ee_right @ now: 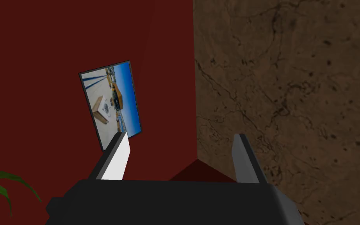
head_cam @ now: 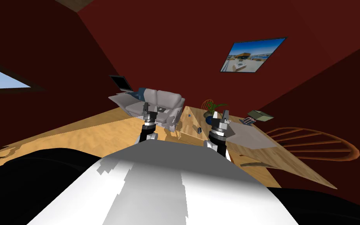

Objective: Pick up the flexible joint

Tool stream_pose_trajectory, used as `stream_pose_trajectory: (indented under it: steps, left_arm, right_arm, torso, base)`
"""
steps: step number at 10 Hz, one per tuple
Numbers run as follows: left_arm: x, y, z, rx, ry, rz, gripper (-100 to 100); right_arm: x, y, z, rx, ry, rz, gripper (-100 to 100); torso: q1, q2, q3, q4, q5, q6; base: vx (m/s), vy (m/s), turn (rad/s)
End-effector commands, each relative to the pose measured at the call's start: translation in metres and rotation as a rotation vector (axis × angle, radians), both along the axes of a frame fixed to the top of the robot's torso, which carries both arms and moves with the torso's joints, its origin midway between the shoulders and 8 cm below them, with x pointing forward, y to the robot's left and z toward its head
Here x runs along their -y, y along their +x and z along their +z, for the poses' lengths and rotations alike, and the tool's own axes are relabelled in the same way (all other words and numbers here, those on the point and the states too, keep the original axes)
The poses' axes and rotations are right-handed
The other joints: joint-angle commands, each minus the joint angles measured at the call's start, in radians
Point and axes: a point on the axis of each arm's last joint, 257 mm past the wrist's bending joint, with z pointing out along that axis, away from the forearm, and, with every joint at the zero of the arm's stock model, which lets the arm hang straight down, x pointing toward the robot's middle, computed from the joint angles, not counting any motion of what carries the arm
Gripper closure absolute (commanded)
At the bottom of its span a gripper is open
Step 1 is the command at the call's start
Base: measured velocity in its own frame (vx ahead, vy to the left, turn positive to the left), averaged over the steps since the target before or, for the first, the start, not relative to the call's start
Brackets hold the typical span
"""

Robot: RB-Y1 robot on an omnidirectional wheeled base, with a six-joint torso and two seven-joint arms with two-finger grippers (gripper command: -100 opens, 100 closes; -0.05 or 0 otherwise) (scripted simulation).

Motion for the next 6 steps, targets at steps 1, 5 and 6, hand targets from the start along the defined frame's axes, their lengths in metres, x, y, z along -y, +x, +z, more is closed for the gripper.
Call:
stream_pose_trajectory:
  steps: [1,5,6]
  left_arm:
    - [0.0,0.0,0.0,0.0,0.0,0.0,0]
    - [0.0,0.0,0.0,0.0,0.0,0.0,0]
    - [0.0,0.0,0.0,0.0,0.0,0.0,0]
  right_arm:
    - [-0.008,0.001,-0.005,-0.018,-0.079,-0.007,-100]
    - [-0.028,0.005,-0.025,-0.063,-0.315,-0.037,-100]
    - [-0.034,0.005,-0.033,-0.075,-0.385,-0.045,-100]
  torso:
    - [0.0,0.0,0.0,0.0,0.0,0.0]
    - [-0.004,0.003,0.002,0.001,-0.001,0.0]
    - [-0.004,0.003,0.002,0.001,-0.001,0.0]
  base:
    - [-0.014,-0.018,0.146]
    - [-0.043,-0.048,0.186]
    - [-0.047,-0.051,0.244]
